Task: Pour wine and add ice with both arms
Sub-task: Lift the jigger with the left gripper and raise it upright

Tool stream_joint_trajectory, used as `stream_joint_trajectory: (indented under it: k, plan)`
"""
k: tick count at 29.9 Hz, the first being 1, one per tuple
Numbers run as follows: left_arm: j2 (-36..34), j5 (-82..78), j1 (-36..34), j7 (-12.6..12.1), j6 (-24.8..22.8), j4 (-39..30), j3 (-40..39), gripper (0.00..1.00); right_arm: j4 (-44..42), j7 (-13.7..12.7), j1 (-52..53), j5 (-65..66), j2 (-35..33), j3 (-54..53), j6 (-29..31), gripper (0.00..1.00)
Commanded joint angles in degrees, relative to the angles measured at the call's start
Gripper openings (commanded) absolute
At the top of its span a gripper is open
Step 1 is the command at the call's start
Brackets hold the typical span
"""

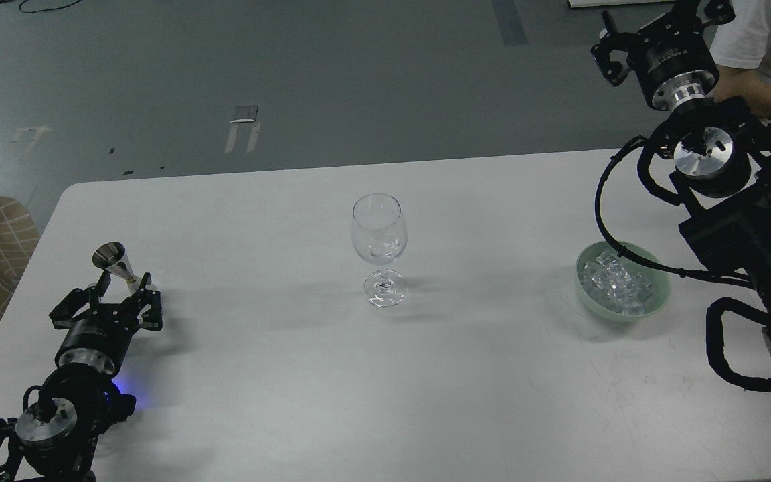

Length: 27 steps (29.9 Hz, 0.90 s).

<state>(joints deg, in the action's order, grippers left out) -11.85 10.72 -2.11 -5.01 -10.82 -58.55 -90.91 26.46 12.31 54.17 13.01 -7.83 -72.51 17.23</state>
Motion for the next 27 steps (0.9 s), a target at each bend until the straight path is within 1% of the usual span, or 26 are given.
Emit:
stream_joint_trajectory:
  k: [1, 6, 13, 15, 18, 20, 24, 26, 27]
  plan:
    - [-0.10, 0.09, -1.31, -0.09, -0.43, 1.33, -0.06, 0.60, 0.00, 0.00, -0.12, 0.00, 0.01, 0.00, 0.00, 1.00]
    - [-0.10, 0.00, -1.85, -0.71, -0.60, 1.94, 0.12, 0.60, 0.00, 0.00, -0.12, 0.00, -0.08, 0.00, 0.00, 1.00]
    - [-0.19, 0.00, -3.34, -0.79, -0.52, 3.26, 0.21, 0.60, 0.00, 0.00, -0.12, 0.09, -0.08, 0.00, 0.00, 1.00]
    - [-0.19, 0.00, -4.74, -0.79, -0.52, 4.75, 0.21, 0.60, -0.09, 0.00, -0.12, 0.09, -0.08, 0.00, 0.00, 1.00]
    - [-0.19, 0.00, -5.18, -0.79, -0.52, 5.72, 0.38, 0.60, -0.09, 0.00, -0.12, 0.09, -0.08, 0.09, 0.00, 1.00]
    - [-0.19, 0.00, -5.27, -0.18, -0.43, 5.90, 0.30, 0.60, -0.09, 0.00, -0.12, 0.09, -0.08, 0.09, 0.00, 1.00]
    - [-0.19, 0.00, -5.36, -0.27, -0.52, 6.60, 0.56, 0.60, -0.09, 0.00, -0.03, 0.09, -0.08, 0.00, 0.00, 1.00]
    - [-0.19, 0.00, -5.45, -0.27, -0.52, 6.51, 0.65, 0.59, -0.09, 0.00, 0.06, 0.09, -0.08, 0.00, 0.00, 1.00]
    - [-0.19, 0.00, -5.54, -0.35, -0.52, 6.60, 0.65, 0.57, -0.09, 0.00, 0.06, 0.09, -0.08, 0.00, 0.00, 1.00]
